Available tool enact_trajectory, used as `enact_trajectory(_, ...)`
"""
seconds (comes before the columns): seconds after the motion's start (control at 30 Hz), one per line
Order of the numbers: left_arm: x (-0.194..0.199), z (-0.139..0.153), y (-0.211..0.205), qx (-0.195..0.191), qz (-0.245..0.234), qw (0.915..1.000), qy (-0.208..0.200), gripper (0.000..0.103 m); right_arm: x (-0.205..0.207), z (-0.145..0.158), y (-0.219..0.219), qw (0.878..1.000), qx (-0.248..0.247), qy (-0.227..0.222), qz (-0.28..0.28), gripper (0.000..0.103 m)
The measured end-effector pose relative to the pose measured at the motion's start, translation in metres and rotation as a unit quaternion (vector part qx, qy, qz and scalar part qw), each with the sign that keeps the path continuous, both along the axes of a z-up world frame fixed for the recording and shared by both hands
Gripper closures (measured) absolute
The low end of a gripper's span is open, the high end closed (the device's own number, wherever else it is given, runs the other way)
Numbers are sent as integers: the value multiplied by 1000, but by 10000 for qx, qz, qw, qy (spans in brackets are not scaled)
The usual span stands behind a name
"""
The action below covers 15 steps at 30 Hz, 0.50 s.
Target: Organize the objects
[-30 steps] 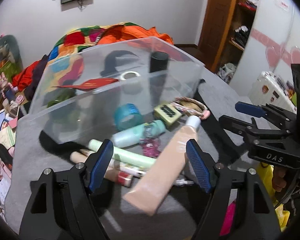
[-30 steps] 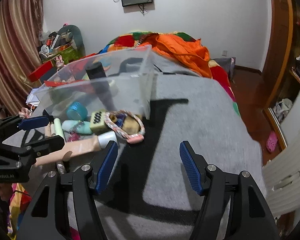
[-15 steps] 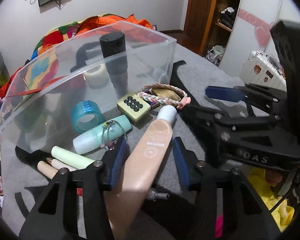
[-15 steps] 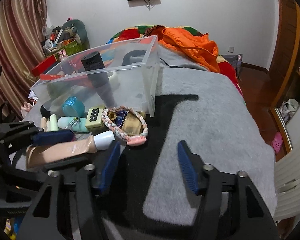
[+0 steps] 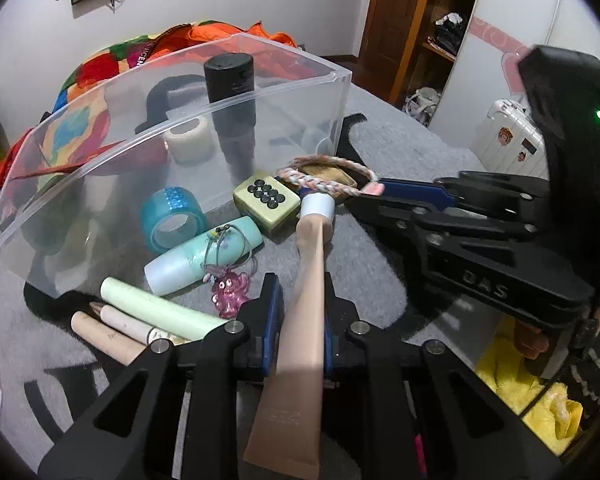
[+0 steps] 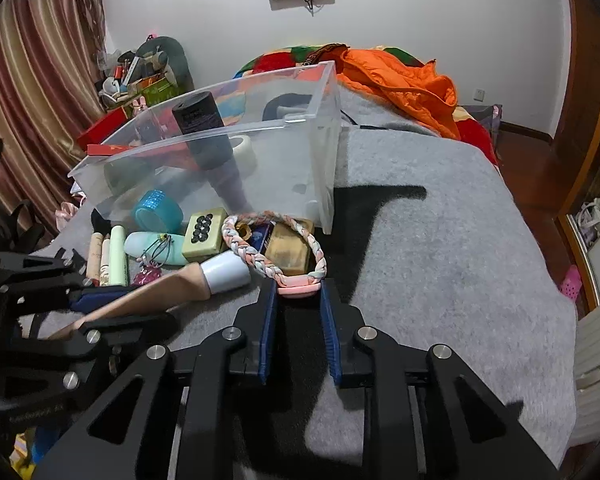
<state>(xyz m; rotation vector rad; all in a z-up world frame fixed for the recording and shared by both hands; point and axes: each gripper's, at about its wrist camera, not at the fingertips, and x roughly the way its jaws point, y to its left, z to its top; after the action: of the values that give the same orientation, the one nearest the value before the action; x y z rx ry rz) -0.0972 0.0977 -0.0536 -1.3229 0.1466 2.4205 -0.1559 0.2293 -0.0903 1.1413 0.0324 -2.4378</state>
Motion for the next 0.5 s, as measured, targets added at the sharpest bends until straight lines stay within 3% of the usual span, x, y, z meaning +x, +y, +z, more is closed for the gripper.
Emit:
enact_trajectory(0.27, -25, -1, 9, 64, -35, 9995, -305, 86, 27, 0, 15, 9999, 136, 51, -19, 83)
enact_trajectory(0.4, -25, -1, 12, 3, -59, 9996, -267, 86, 39, 1, 19, 9997, 230, 117, -15, 83)
enact_trajectory(0.5, -18, -1, 11, 20, -5, 9998, -186, 94, 42, 1, 22, 9997, 224, 131, -36, 83)
